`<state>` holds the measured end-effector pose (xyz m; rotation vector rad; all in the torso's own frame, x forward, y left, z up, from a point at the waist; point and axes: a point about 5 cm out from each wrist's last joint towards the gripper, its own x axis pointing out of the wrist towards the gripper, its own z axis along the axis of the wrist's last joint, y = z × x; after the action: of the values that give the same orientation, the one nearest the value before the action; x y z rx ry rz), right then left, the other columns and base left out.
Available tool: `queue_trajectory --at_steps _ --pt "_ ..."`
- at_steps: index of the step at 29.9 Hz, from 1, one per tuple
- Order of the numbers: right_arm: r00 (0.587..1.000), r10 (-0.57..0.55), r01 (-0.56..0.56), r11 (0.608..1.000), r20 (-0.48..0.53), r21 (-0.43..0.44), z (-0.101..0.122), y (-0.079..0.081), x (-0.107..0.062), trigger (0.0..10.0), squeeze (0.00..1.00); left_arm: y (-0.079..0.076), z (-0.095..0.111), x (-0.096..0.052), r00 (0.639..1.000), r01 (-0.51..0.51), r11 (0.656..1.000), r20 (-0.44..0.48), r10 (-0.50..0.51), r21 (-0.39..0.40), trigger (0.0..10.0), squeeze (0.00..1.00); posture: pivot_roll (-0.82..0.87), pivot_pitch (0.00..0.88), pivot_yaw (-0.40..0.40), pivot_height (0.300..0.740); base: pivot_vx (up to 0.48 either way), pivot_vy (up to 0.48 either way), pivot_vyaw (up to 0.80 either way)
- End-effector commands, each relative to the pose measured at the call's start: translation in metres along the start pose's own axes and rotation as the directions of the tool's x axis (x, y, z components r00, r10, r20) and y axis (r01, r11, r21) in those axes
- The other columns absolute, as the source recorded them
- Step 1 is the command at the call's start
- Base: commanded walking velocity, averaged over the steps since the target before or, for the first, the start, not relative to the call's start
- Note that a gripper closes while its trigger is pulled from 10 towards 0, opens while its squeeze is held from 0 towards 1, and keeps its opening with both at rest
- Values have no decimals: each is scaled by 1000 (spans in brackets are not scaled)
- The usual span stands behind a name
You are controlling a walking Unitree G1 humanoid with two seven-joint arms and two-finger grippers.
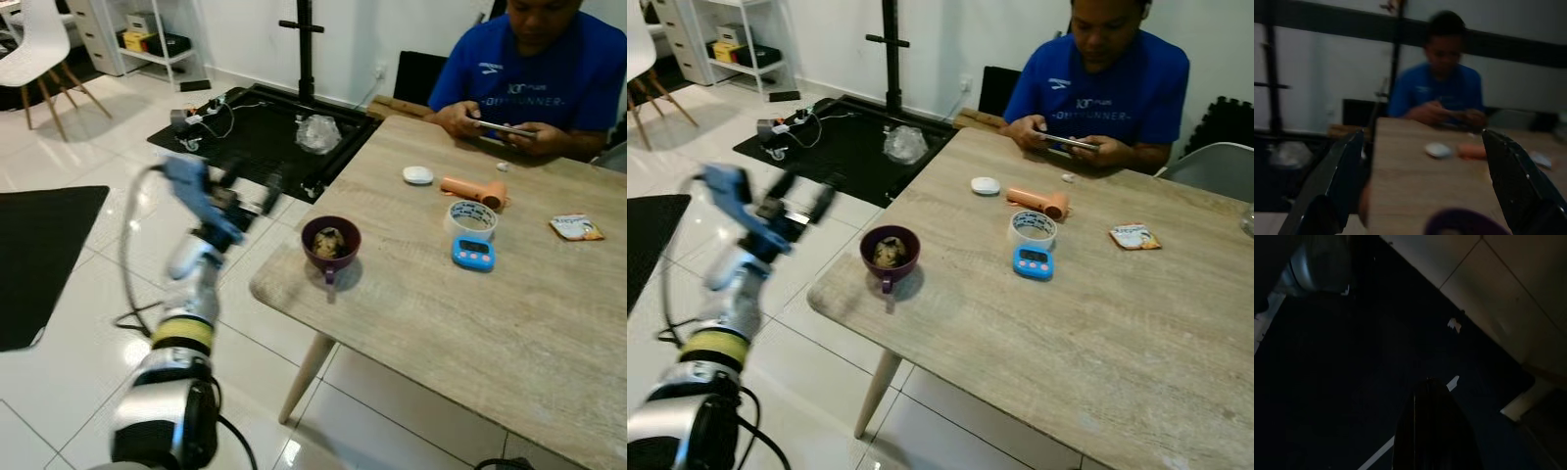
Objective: Restocking fridge
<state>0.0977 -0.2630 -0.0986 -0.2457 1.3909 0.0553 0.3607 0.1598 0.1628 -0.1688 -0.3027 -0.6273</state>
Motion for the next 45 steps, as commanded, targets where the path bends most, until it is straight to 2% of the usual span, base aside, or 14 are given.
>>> queue_trajectory --at_steps 1,4,5,6,9,13,22,25,27,33,35,38,44,45 --pt "1000 1 -1 1000 -6 13 -3 1 0 10000 0 -12 -19 -1 997 14 1000 -74 -16 -23 10000 0 -19 0 -3 740 0 0 0" --pt "1000 1 -1 1000 -6 13 -3 1 0 10000 0 -12 -19 -1 997 14 1000 -74 -16 -23 10000 0 -19 0 -3 740 0 0 0" --pt "1000 2 -2 1000 -6 13 -3 1 0 10000 0 -20 -26 1 994 31 999 -100 -34 -36 10000 0 -19 0 -3 740 0 0 0" --pt "1000 2 -2 1000 -6 13 -3 1 0 10000 0 -20 -26 1 994 31 999 -100 -34 -36 10000 0 -19 0 -3 740 0 0 0" --pt "1000 4 -4 1000 -5 15 -2 2 0 10000 0 -45 -43 3 977 119 991 -170 -127 -58 10000 0 -16 0 -2 740 0 0 0" --pt "1000 6 -5 1000 -5 15 -2 2 0 10000 0 -57 -53 -1 969 131 990 -203 -140 -56 10000 0 -13 0 -1 740 0 0 0" --pt "1000 8 -8 1000 -5 13 -2 2 0 10000 0 -82 -57 -7 966 169 984 -188 -178 -64 10000 0 -6 0 0 740 0 0 0" --pt "1000 7 -7 1000 -6 11 -3 2 0 10000 0 -92 -53 -14 972 139 990 -190 -141 -28 10000 0 0 0 0 740 0 0 0" --pt "1000 7 -7 1000 -6 11 -3 2 0 10000 0 -92 -53 -14 972 139 990 -190 -141 -28 10000 0 0 0 0 740 0 0 0" --pt "1000 7 -7 1000 -7 4 -3 1 0 10000 0 -95 -52 -25 974 51 999 -222 -53 -14 10000 0 1 0 -1 740 0 0 0" --pt "1000 5 -5 1000 -7 3 -3 1 0 10000 0 -98 -54 -30 963 20 1000 -269 -20 -1 10000 0 4 0 -4 740 0 0 0" --pt "1000 4 -4 1000 -6 3 -3 1 0 10000 0 -103 -56 -34 946 -17 1000 -322 16 0 10000 0 3 0 -4 740 0 0 0" --pt "1000 4 -4 1000 -6 3 -3 1 0 10000 0 -110 -57 -36 939 -30 999 -345 18 -29 10000 0 3 0 -4 740 0 0 0" --pt "1000 4 -4 1000 -7 3 -3 1 0 10000 0 -115 -60 -37 933 -29 998 -359 8 -54 10000 0 3 0 -4 740 0 0 0"
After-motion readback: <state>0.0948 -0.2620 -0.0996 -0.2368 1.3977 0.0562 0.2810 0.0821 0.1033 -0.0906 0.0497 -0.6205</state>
